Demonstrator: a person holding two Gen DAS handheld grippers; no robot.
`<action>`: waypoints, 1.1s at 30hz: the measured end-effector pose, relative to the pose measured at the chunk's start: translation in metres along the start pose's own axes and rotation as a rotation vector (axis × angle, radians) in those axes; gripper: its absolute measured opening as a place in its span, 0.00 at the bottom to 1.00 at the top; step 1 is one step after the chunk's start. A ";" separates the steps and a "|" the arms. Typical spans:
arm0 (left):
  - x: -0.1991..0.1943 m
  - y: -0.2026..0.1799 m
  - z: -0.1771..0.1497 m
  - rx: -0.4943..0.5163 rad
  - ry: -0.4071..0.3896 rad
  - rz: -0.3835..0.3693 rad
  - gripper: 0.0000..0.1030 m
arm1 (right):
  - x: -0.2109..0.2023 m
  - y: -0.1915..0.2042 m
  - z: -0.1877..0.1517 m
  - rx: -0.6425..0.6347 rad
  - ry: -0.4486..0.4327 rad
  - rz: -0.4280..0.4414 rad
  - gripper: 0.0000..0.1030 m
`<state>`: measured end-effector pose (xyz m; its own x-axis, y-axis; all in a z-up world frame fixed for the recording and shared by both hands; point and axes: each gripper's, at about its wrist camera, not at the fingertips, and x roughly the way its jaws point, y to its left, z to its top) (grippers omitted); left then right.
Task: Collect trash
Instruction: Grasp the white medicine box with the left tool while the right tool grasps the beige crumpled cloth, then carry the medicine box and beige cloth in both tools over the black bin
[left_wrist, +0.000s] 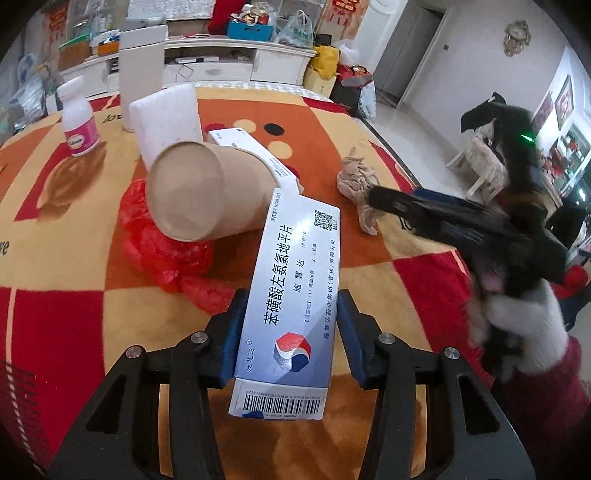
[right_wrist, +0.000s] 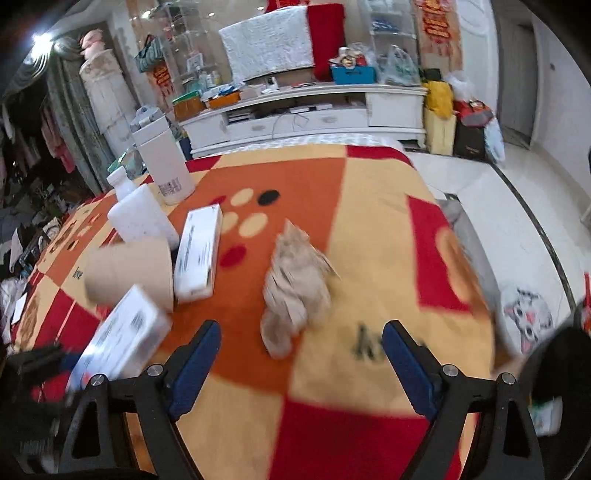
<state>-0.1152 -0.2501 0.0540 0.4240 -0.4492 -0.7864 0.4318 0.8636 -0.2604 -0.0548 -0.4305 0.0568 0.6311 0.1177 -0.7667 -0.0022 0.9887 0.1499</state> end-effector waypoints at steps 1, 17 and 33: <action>-0.001 0.001 0.000 -0.006 0.000 0.000 0.44 | 0.010 0.003 0.005 -0.014 0.001 -0.012 0.77; -0.004 -0.022 0.001 -0.010 -0.040 0.005 0.44 | -0.025 -0.013 -0.019 0.013 0.001 0.035 0.33; 0.006 -0.083 0.010 0.073 -0.067 0.005 0.44 | -0.083 -0.052 -0.076 0.097 -0.014 0.002 0.33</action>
<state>-0.1410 -0.3267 0.0767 0.4777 -0.4612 -0.7477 0.4856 0.8479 -0.2128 -0.1660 -0.4850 0.0654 0.6418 0.1176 -0.7578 0.0711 0.9748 0.2115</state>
